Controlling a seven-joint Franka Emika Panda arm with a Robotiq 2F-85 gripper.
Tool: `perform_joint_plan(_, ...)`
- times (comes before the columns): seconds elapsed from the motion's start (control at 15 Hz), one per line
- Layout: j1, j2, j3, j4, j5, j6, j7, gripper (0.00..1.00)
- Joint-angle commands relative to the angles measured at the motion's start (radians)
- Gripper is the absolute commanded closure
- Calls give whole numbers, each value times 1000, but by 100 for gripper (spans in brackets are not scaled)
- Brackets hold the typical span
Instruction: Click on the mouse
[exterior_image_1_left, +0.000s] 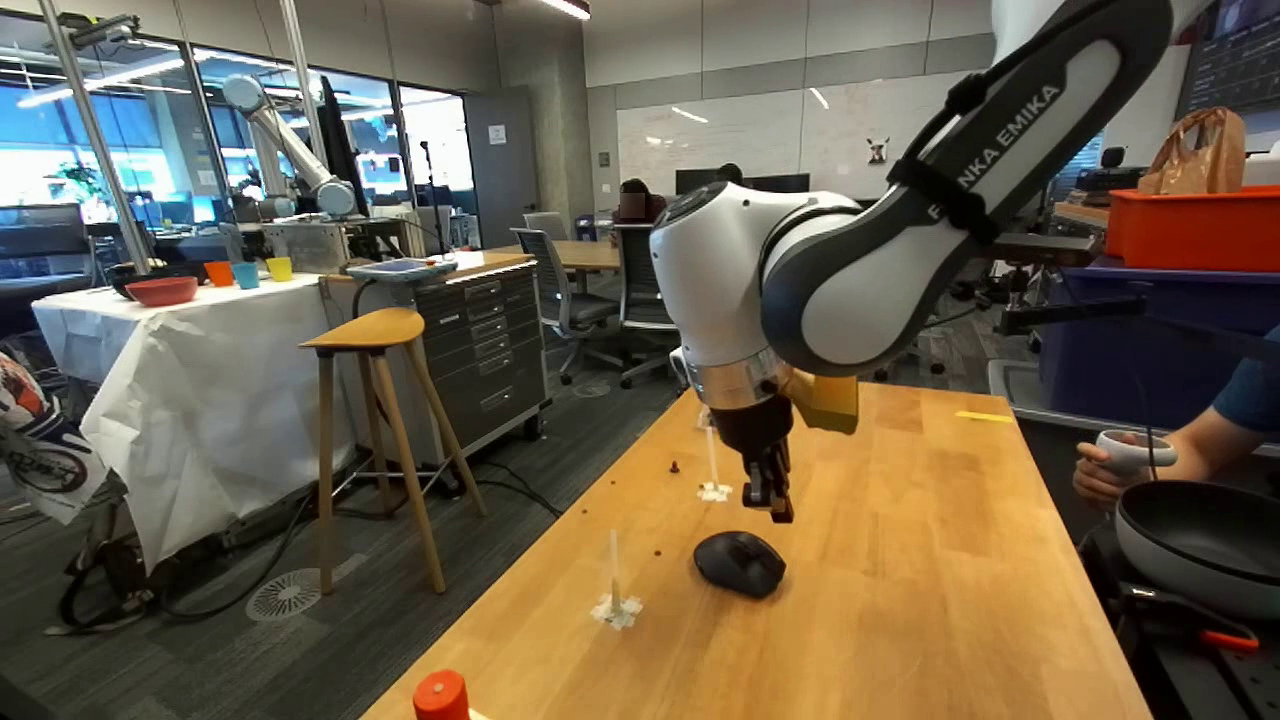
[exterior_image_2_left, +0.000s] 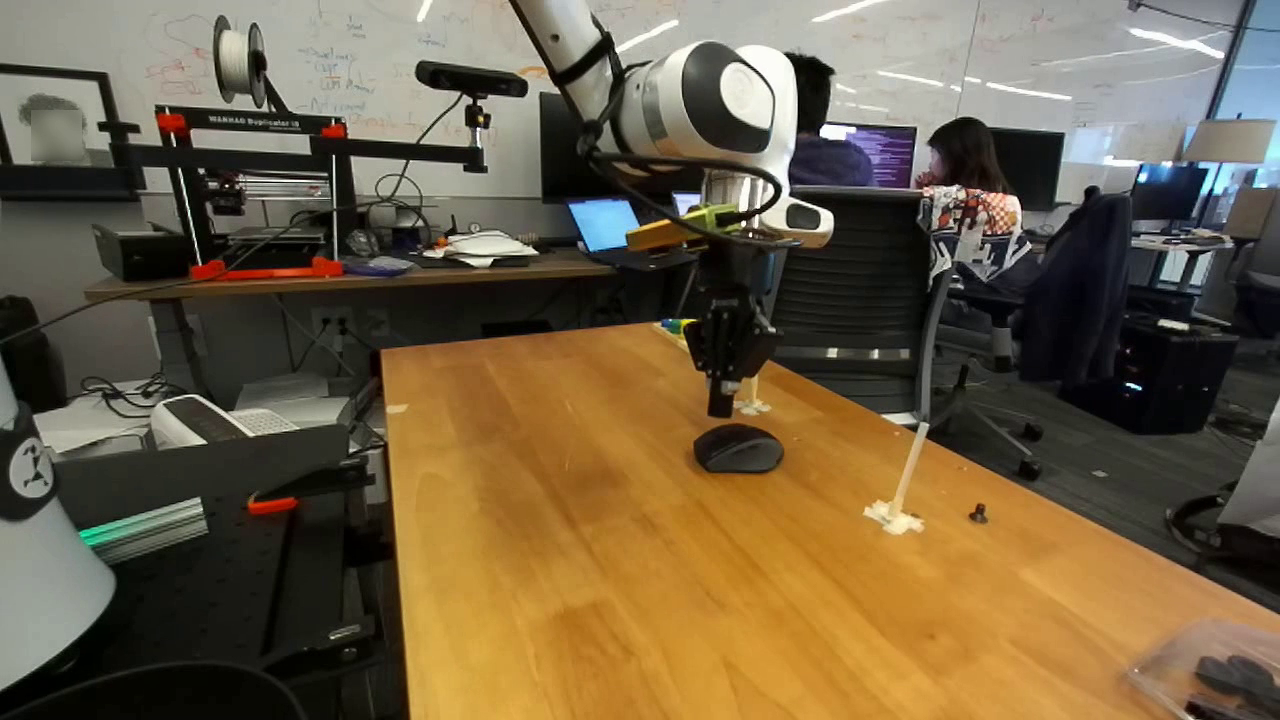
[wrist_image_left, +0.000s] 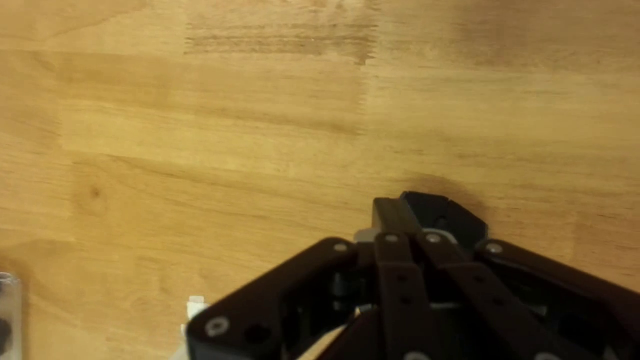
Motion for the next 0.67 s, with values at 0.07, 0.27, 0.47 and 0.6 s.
perform_joint_plan(0.07, 32, 98, -12, 105, -24, -20, 26, 100)
perform_joint_plan(0.27, 38, 131, -14, 125, -20, -9, 17, 100)
perform_joint_plan(0.47, 42, 152, -17, 145, -19, -17, 14, 100)
perform_joint_plan(0.6, 41, 156, -17, 153, -18, -18, 12, 100)
